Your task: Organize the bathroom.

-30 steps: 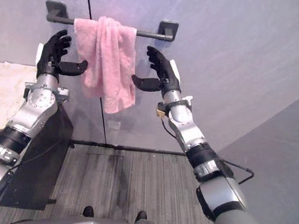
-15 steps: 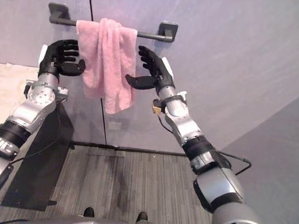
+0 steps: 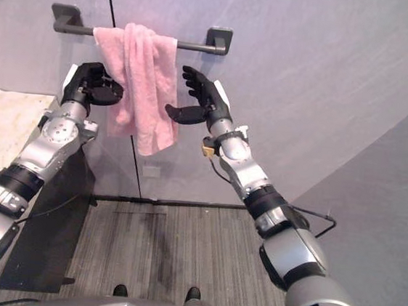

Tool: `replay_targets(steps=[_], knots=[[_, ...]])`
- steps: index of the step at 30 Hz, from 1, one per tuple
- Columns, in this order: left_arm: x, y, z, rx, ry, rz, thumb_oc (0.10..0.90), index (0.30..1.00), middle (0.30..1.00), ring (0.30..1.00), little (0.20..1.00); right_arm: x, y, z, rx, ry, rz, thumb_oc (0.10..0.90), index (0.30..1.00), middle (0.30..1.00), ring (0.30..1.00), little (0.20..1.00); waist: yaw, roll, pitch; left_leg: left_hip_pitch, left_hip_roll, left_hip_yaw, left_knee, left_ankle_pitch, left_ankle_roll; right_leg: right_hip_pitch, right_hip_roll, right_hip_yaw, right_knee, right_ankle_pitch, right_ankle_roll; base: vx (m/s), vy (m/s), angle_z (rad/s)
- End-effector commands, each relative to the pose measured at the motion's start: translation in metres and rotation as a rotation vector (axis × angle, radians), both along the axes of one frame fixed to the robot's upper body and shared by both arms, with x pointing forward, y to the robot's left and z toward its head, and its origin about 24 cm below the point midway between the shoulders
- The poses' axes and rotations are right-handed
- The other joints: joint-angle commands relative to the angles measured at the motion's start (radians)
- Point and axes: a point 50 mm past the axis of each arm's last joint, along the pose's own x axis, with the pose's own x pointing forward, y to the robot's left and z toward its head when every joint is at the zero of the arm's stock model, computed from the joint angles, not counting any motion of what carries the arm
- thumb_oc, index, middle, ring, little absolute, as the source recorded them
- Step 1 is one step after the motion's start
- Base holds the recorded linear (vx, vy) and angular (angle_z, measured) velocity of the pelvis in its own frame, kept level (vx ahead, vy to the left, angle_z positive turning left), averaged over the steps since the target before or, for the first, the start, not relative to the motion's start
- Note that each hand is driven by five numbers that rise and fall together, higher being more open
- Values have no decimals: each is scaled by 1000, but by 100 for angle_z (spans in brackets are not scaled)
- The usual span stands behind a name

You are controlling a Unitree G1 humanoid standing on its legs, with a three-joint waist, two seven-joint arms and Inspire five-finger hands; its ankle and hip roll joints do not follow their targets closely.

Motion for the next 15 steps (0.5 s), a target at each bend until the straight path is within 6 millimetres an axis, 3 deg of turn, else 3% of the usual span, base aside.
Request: replay_targets(steps=[1,8,9,10,11,14,15], knots=[[14,-4,57,54,-206,16,400,300,300,300,300,7,6,64,40,-247,12,800,900,900,900,900,19,36,-74,54,-52,45,7,-129,20,10,-34,-14,23,-66,114,0,0,0],[9,-5,50,58,-211,22,400,300,300,300,300,6,6,72,50,-280,16,800,900,900,900,900,29,31,-73,55,-52,40,8,-129,20,14,-32,-17,23,-69,111,0,0,0],[9,-5,49,56,-209,17,400,300,300,300,300,5,6,74,58,-283,20,765,848,848,848,848,31,29,-74,55,-52,40,8,-129,20,14,-33,-18,24,-69,112,0,0,0],[9,-5,49,56,-209,17,400,300,300,300,300,5,6,74,58,-283,20,765,848,848,848,848,31,29,-74,55,-52,40,8,-129,20,14,-33,-18,24,-69,112,0,0,0],[8,-7,49,63,-206,11,400,300,300,300,300,6,6,79,61,-294,23,591,587,587,587,587,35,27,-74,54,-53,38,9,-129,20,13,-34,-20,26,-69,112,0,0,0],[8,-8,47,66,-201,0,400,300,300,300,300,6,6,80,61,-299,23,516,474,474,474,474,38,25,-73,54,-53,37,9,-130,22,12,-36,-23,30,-71,113,0,0,0],[8,-8,47,68,-200,-3,400,300,300,300,300,6,6,80,59,-299,23,431,347,347,347,347,39,25,-73,54,-53,37,9,-130,22,12,-36,-23,30,-71,113,0,0,0]])
